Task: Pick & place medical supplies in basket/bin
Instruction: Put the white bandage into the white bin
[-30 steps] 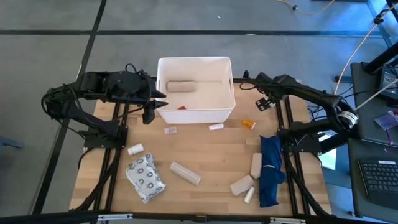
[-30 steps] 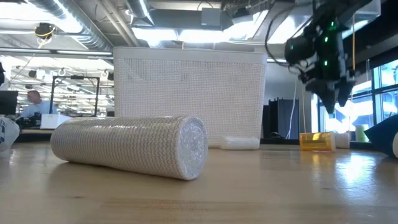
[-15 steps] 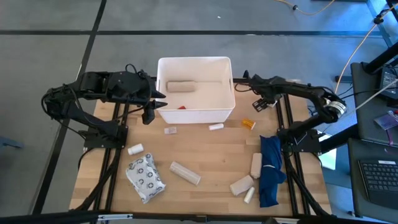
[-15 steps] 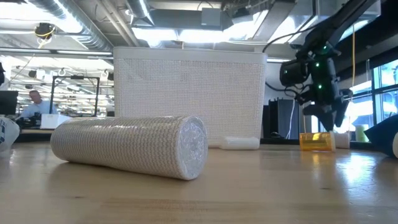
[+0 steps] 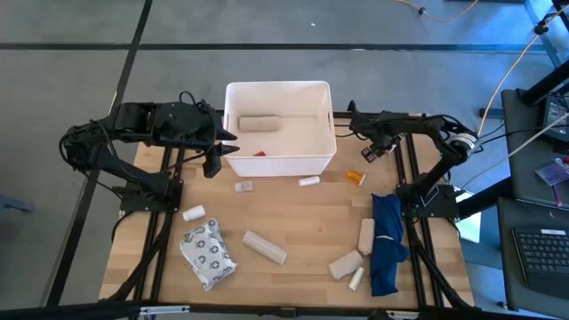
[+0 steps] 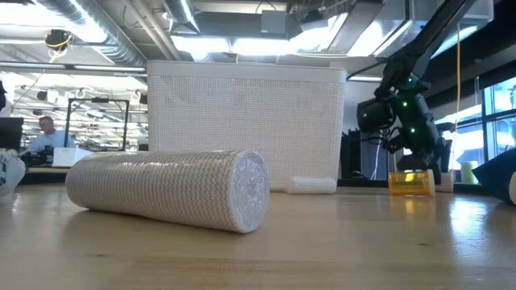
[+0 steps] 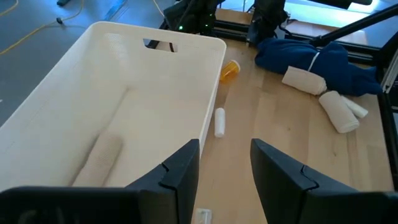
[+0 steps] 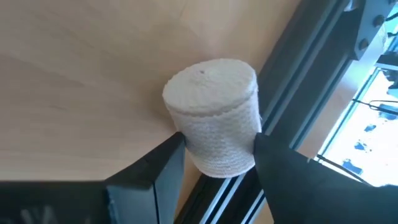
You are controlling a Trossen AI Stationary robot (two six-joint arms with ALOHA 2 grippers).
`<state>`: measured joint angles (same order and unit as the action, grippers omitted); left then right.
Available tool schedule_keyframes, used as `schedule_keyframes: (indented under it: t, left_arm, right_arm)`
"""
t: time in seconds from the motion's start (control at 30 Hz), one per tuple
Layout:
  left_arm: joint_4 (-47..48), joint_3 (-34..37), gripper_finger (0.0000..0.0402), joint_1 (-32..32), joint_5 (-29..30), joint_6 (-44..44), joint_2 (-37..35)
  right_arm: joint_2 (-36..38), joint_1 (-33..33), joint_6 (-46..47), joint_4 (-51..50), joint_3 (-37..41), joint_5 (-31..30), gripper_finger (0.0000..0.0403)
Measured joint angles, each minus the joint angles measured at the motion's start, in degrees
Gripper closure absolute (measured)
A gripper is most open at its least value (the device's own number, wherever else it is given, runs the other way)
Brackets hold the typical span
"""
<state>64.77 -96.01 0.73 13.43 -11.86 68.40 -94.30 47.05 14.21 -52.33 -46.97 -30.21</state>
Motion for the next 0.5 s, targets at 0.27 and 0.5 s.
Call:
schedule_keyframes:
  t: [0.27, 0.5]
  left_arm:
    - [0.0, 0.0, 0.0265, 0.0, 0.1, 0.0, 0.0]
    - [0.0, 0.0, 0.0265, 0.0, 0.6, 0.8, 0.0]
  right_arm:
    - [-1.4, 0.0, -1.3, 0.0, -0.1, -0.2, 0.0277]
    - [-1.1, -0.2, -4.2, -3.9, -0.7, 1.9, 0.0376]
